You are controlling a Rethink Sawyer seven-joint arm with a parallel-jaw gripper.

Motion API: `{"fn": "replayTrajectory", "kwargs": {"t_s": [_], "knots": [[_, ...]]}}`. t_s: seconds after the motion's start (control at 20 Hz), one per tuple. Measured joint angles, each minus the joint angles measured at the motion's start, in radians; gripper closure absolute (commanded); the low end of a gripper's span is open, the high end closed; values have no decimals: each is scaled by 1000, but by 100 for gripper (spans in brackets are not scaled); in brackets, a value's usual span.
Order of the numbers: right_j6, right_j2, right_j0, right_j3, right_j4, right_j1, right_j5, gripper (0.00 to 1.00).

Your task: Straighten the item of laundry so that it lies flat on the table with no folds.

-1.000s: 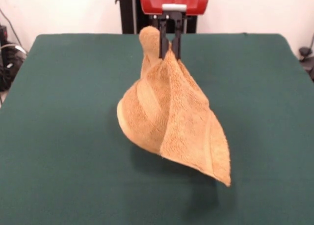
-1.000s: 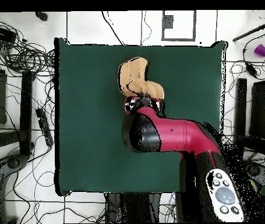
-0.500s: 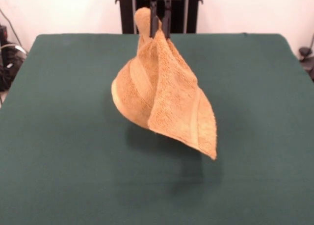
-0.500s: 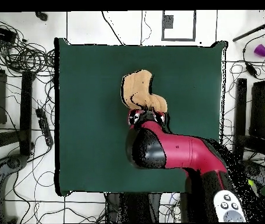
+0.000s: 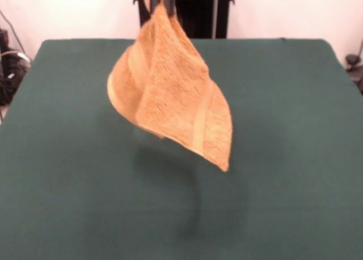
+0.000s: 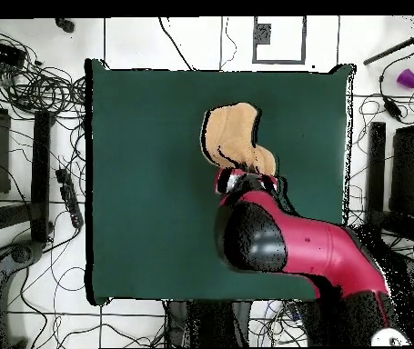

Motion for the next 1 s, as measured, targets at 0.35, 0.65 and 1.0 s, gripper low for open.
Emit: {"fn": "replayTrajectory", "kwargs": {"t_s": [0.35, 0.65, 1.0], "knots": [[0, 34, -42, -10, 55, -59, 126, 100], [0, 38, -34, -11, 54, -62, 144, 100], [0, 37, 1, 4, 36, -51, 57, 100]]}}
